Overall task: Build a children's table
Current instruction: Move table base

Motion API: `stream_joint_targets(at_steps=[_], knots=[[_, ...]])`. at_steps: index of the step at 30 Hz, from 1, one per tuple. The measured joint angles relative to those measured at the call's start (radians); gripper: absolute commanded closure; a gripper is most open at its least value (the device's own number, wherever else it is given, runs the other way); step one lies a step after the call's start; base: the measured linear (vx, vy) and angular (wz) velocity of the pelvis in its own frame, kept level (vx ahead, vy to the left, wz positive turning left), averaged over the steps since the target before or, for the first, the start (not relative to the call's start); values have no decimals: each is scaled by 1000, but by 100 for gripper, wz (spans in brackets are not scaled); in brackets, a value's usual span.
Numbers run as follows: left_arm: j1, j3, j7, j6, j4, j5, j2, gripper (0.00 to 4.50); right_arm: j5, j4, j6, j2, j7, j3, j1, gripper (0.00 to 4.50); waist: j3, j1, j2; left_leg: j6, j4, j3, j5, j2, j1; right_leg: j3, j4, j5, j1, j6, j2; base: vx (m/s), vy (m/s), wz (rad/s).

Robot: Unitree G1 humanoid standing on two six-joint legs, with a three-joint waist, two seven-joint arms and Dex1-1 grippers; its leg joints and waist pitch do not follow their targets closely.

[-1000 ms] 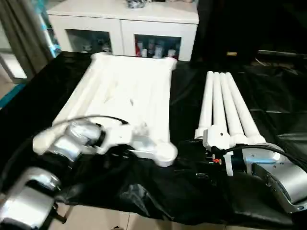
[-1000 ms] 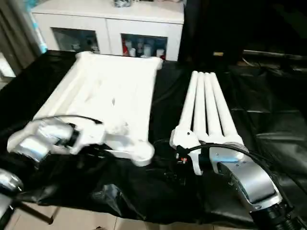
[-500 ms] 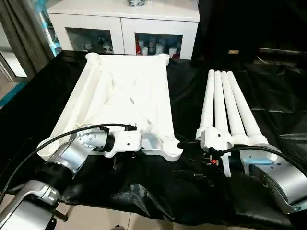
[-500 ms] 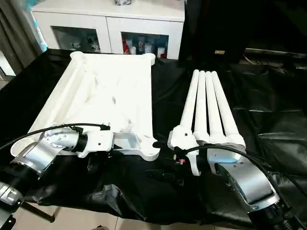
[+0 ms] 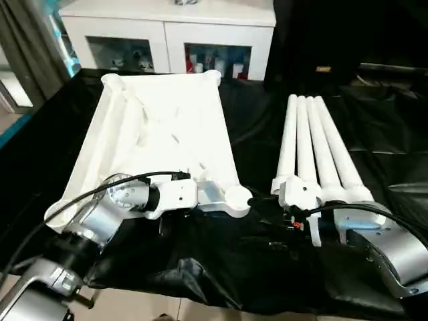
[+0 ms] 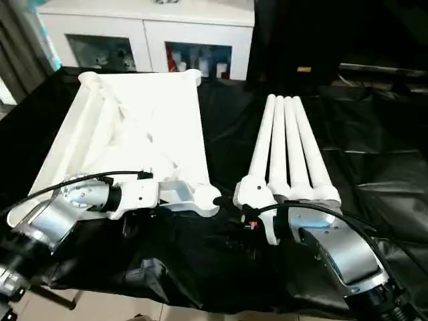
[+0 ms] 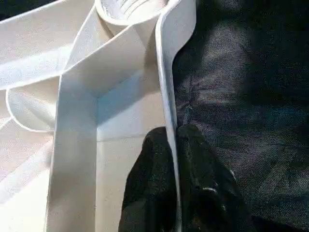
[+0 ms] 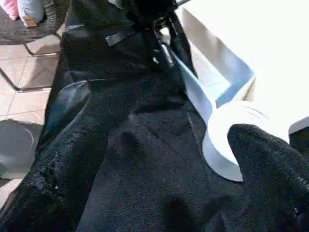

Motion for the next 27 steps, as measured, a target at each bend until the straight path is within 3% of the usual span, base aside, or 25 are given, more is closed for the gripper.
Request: stream_joint_targets(at_steps=[10, 15, 16, 21, 27], knots=[[7, 1, 38, 128, -56, 17, 0, 445, -13, 0, -6, 8, -17, 0, 0, 4, 1, -8, 1, -1, 0, 0, 0, 0, 1, 0, 1, 0, 0, 0, 0, 0, 0, 0], [33, 6, 38, 107, -78, 6, 16, 445, -5, -2, 24, 21, -34, -6, 0, 4, 1, -6, 2, -1, 0, 0, 0, 0, 1, 0, 1, 0, 0, 0, 0, 0, 0, 0], [40, 8, 19, 89, -79, -11, 29, 398, 12, -2, 58, 30, -43, -13, 0, 4, 1, -5, 2, -1, 0, 0, 0, 0, 1, 0, 1, 0, 0, 0, 0, 0, 0, 0], [47, 16, -12, 46, -122, -39, 42, 352, 39, -9, 92, 35, -44, -28, 0, 4, 1, 7, 3, 0, 1, 0, 1, 0, 1, 0, 1, 0, 1, 0, 0, 0, 0, 0], [55, 75, -36, 66, -164, -97, 75, 307, 59, -40, 77, 54, -61, -58, 4, 4, 1, 1, 4, -4, 1, 0, 2, 0, 4, 0, 3, 1, 2, -1, 0, 0, 0, 0]])
